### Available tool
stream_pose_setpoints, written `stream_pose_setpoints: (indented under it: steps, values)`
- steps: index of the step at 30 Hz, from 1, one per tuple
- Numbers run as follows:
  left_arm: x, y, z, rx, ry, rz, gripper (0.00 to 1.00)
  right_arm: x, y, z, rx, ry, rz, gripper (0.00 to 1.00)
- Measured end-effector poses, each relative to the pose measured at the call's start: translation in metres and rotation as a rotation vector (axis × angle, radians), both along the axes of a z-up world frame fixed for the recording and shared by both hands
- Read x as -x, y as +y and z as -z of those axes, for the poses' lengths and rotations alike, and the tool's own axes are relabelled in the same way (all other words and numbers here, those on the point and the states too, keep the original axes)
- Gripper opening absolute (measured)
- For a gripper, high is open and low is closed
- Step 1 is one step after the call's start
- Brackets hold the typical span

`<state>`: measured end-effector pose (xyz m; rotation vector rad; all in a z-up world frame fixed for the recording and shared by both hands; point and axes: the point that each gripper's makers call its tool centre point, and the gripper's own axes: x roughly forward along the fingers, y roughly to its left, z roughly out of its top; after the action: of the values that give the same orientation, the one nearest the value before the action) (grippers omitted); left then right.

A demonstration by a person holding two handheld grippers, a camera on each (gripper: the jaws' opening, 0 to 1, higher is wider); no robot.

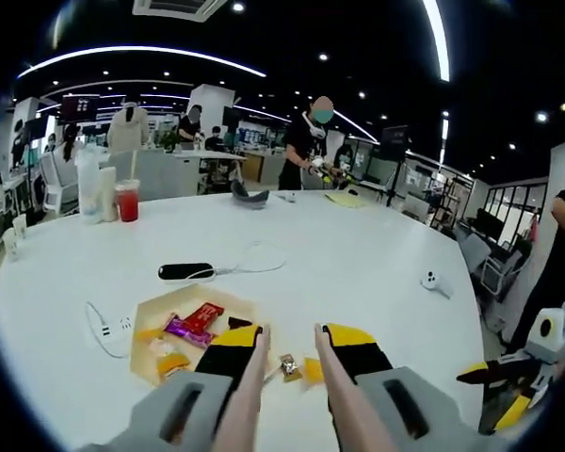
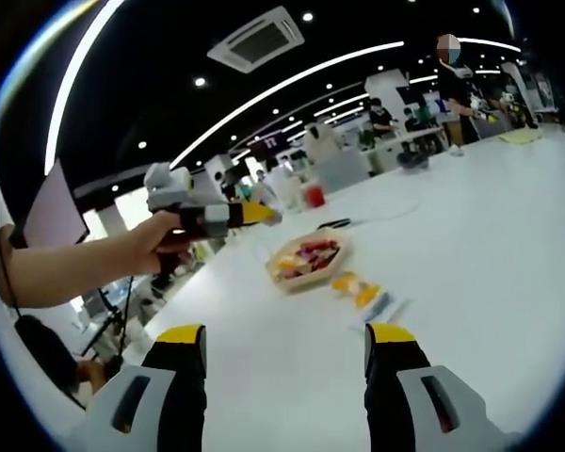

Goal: Place the target food into the container with the food tongs after gripping and lifting it, then release it inside without dropping or visibly crushing the food.

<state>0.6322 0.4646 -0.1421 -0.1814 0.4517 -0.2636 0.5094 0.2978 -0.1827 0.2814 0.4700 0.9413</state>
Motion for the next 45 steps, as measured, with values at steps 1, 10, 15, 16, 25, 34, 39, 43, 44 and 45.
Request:
stream_pose_setpoints:
  steps: [1, 10, 15, 16, 25, 34, 39, 43, 44, 45]
  values:
    - [0.000, -0.002, 0.001, -0.001, -0.002, 0.002, 0.24, -0.001, 0.000, -0.001, 0.000, -0.002, 0.001, 0.69]
    - [-0.002, -0.019, 0.008, -0.002, 0.000, 0.049, 0.24, -0.003, -0.001, -0.001, -0.002, -0.003, 0.005, 0.69]
    - [-0.004, -0.025, 0.009, -0.005, -0.004, 0.073, 0.24, -0.005, -0.001, 0.000, 0.004, -0.006, 0.008, 0.69]
    - [-0.005, -0.026, 0.009, -0.007, -0.007, 0.082, 0.24, -0.006, -0.002, 0.000, 0.003, -0.006, 0.009, 0.69]
    - [-0.008, -0.034, 0.011, -0.029, -0.018, 0.133, 0.24, -0.007, -0.002, 0.002, 0.004, -0.002, 0.012, 0.68]
    - [-0.011, -0.041, 0.009, -0.047, -0.025, 0.180, 0.23, -0.008, -0.003, 0.002, 0.006, -0.001, 0.016, 0.68]
    - [-0.013, -0.045, 0.012, -0.057, -0.021, 0.203, 0.24, -0.008, -0.004, 0.002, 0.011, -0.002, 0.017, 0.68]
    - [-0.013, -0.047, 0.015, -0.064, -0.017, 0.221, 0.24, -0.008, -0.005, 0.002, 0.012, -0.004, 0.023, 0.68]
    - [-0.014, -0.048, 0.015, -0.065, -0.015, 0.223, 0.24, -0.008, -0.005, 0.002, 0.012, -0.004, 0.025, 0.68]
    - [-0.014, -0.048, 0.016, -0.067, -0.016, 0.229, 0.24, -0.009, -0.006, 0.002, 0.010, -0.003, 0.028, 0.68]
